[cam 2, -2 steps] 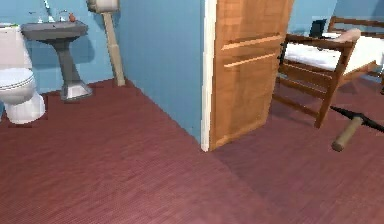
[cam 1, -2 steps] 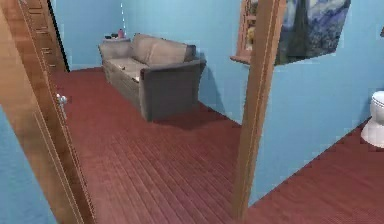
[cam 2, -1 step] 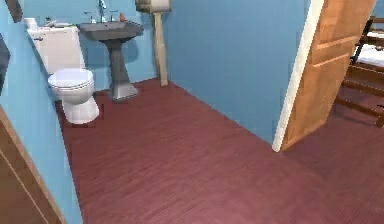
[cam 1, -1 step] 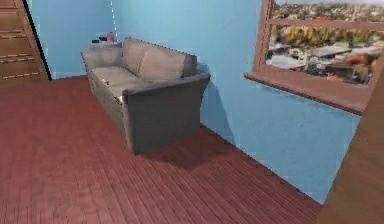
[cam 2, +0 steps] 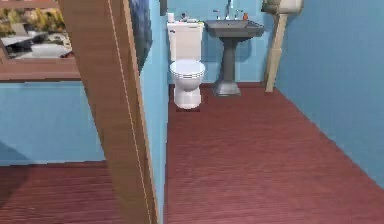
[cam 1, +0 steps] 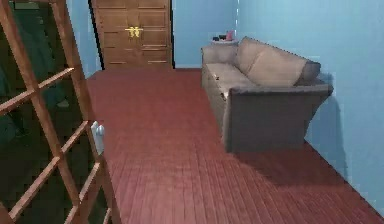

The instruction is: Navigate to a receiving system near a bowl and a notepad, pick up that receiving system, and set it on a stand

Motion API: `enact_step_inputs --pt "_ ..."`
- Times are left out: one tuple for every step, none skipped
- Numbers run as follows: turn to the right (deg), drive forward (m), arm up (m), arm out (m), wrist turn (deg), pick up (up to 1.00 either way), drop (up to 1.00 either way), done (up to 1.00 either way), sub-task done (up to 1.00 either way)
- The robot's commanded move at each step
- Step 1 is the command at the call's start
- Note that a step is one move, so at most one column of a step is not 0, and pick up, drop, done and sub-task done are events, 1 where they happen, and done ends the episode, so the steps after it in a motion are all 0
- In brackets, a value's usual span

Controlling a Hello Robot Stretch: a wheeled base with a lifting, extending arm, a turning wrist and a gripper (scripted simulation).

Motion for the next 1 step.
enact_step_inputs --pt "0.0 1.0 0.0 0.0 0.0 0.0 0.0 0.0 0.0"
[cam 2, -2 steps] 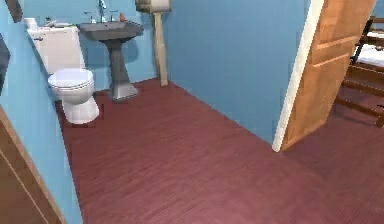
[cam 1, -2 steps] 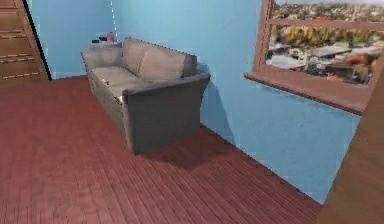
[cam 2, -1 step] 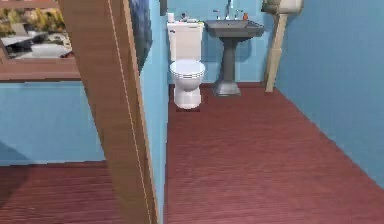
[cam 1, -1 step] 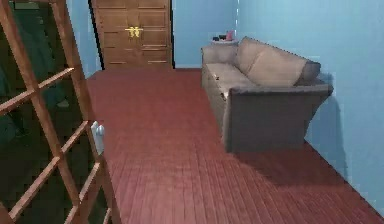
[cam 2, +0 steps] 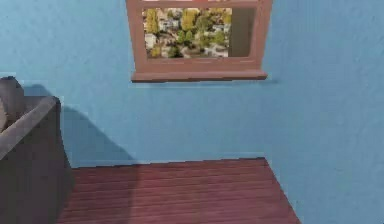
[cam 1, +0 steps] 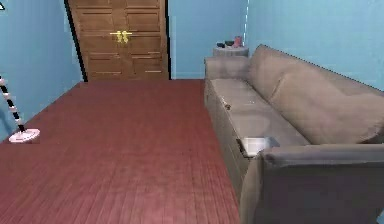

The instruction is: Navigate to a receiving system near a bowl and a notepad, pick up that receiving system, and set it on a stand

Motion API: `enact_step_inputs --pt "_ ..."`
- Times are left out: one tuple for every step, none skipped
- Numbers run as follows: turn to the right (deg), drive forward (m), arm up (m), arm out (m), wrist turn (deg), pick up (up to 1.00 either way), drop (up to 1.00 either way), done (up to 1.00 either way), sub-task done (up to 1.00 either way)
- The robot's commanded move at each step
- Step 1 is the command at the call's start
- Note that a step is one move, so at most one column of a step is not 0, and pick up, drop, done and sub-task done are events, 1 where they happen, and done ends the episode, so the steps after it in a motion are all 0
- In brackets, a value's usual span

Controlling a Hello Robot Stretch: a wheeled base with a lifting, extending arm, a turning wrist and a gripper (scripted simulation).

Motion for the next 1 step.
enact_step_inputs --pt "0.0 1.0 0.0 0.0 0.0 0.0 0.0 0.0 0.0"
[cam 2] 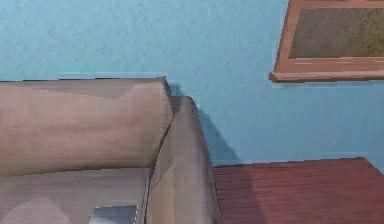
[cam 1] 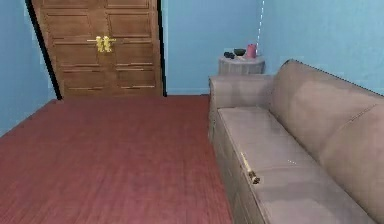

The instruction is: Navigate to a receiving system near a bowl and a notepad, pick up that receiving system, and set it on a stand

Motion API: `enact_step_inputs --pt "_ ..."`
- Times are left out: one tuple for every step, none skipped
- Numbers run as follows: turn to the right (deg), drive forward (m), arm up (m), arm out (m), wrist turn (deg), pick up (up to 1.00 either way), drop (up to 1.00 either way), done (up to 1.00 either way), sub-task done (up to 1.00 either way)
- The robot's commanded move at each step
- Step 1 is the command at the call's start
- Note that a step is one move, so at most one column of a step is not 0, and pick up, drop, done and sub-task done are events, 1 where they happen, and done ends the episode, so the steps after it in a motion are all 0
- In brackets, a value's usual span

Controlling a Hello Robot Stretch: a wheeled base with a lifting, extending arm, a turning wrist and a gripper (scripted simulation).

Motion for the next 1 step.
enact_step_inputs --pt "-3.0 0.0 0.0 0.0 0.0 0.0 0.0 0.0 0.0"
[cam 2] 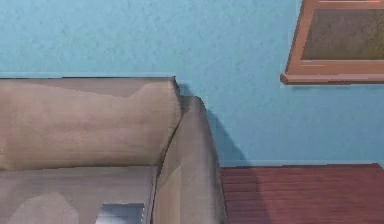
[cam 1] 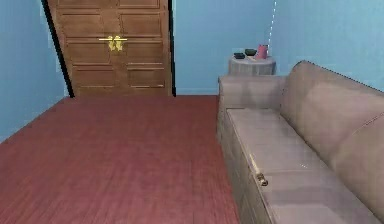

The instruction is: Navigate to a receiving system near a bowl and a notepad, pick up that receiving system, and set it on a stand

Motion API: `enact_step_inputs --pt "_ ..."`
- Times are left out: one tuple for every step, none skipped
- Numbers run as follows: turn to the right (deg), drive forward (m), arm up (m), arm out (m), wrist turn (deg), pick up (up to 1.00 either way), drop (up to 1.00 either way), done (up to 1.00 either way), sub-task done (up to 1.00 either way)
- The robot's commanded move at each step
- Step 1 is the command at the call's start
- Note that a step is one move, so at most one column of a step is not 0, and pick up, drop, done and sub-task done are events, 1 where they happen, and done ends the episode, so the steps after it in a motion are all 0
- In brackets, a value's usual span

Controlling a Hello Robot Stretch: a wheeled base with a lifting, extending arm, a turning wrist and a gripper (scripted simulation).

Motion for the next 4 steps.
enact_step_inputs --pt "-45.0 0.0 0.0 0.0 0.0 0.0 0.0 0.0 0.0" --pt "-45.0 0.0 0.0 0.0 0.0 0.0 0.0 0.0 0.0" --pt "0.0 0.2 0.0 0.0 0.0 0.0 0.0 0.0 0.0" --pt "45.0 0.0 0.0 0.0 0.0 0.0 0.0 0.0 0.0"
